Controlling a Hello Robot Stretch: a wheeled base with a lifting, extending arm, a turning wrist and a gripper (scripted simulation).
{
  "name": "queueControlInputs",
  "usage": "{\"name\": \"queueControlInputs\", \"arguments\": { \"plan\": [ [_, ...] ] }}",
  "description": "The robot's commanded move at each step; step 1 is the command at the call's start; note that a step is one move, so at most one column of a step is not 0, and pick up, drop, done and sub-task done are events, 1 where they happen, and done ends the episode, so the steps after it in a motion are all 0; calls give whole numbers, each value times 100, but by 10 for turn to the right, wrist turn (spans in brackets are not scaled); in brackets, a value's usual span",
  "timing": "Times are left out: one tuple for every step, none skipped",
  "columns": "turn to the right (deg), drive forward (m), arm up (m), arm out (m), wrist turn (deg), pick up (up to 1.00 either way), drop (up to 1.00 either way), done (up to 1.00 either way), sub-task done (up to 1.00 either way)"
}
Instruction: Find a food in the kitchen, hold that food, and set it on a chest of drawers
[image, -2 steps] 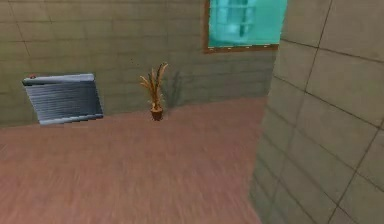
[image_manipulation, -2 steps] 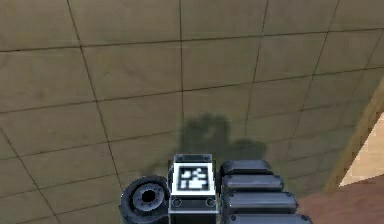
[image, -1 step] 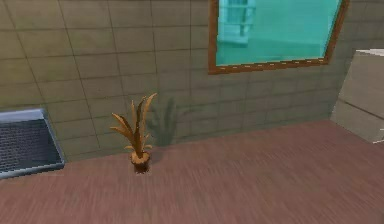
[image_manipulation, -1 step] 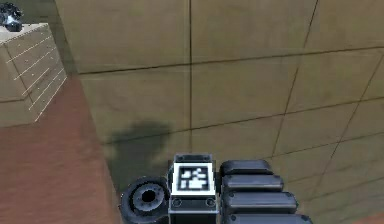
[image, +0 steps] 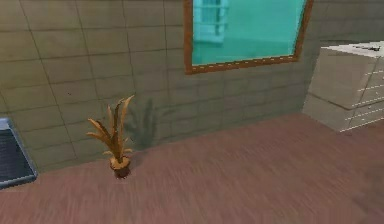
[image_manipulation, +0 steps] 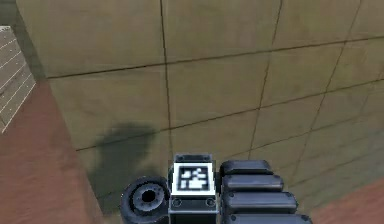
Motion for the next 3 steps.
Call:
{"name": "queueControlInputs", "arguments": {
  "plan": [
    [0,60,0,0,0,0,0,0,0],
    [450,0,0,0,0,0,0,0,0],
    [180,0,0,0,0,0,0,0,0]
  ]
}}
